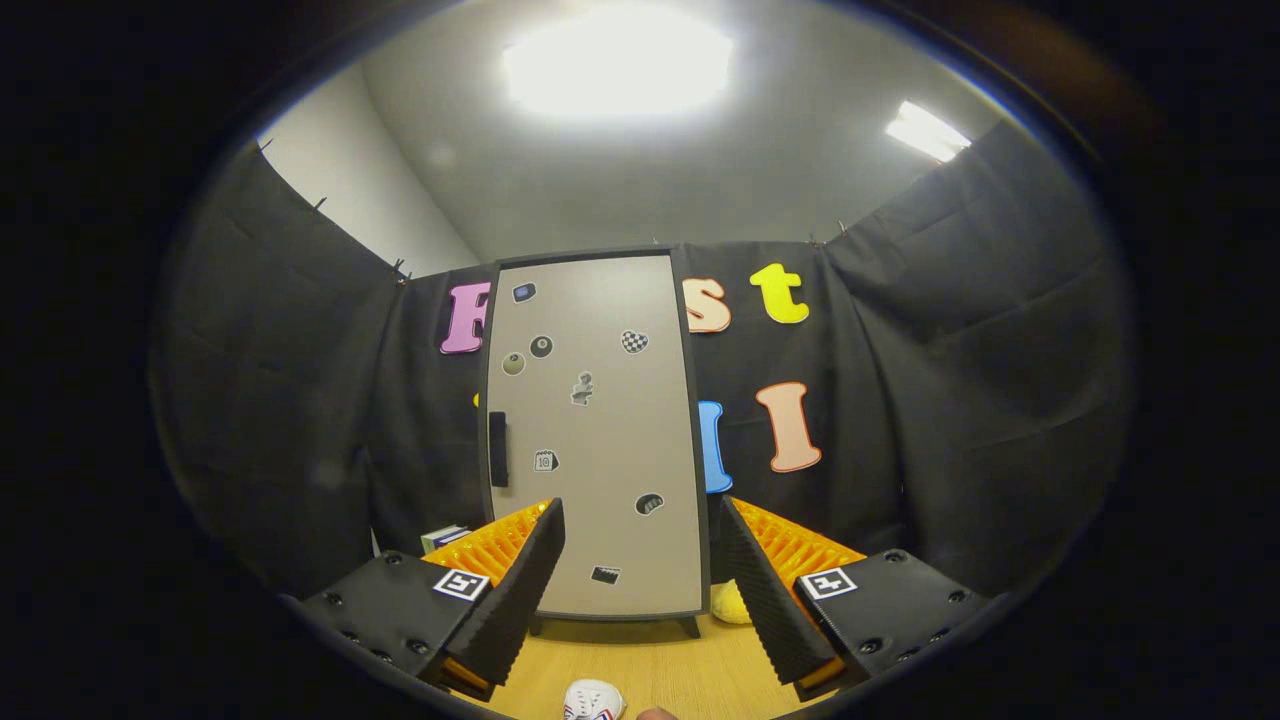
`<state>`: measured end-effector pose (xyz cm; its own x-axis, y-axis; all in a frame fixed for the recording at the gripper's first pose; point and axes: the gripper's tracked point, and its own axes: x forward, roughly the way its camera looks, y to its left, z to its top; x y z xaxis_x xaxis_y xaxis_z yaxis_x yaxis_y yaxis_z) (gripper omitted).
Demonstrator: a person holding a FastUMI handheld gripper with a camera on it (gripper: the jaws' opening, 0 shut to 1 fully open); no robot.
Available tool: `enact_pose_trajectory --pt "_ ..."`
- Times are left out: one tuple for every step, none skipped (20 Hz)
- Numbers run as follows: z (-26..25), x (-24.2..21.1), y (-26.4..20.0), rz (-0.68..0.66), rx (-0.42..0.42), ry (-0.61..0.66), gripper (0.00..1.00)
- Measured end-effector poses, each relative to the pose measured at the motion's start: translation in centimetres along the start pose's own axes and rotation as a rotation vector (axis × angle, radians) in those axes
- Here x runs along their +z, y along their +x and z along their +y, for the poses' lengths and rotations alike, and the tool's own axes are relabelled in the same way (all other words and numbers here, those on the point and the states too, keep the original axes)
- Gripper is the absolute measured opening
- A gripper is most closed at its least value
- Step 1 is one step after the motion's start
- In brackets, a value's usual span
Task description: Open the shoe cabinet door, grab the shoes and put them into the shoe cabinet, then close the shoe cabinet door.
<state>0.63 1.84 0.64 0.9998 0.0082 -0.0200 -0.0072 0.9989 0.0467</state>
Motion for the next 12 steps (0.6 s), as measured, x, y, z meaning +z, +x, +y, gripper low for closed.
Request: enact_pose_trajectory --pt "0.3 0.1 0.2 0.004 0.0 -0.003 0.97" --pt "0.6 0.1 0.5 0.01 0.003 -0.002 0.97" --pt "1.1 0.4 0.9 0.01 0.01 -0.001 0.97" --pt "1.6 0.6 1.3 0.009 0.016 -0.005 0.97" --pt "2.0 1.1 2.0 0.006 0.021 -0.01 0.96" --pt "2.5 1.3 2.6 0.007 0.029 -0.011 0.96" --pt "3.3 1.4 3.4 0.01 0.041 -0.008 0.97" --pt "4.1 1.6 4.1 0.013 0.052 -0.004 0.97" --pt "4.9 1.8 5.0 0.014 0.065 -0.002 0.96" --pt "5.7 2.0 5.8 0.01 0.075 -0.004 0.97" --pt "6.4 2.1 6.8 0.008 0.081 -0.009 0.97" --pt "7.1 2.2 7.7 0.006 0.091 -0.012 0.97"
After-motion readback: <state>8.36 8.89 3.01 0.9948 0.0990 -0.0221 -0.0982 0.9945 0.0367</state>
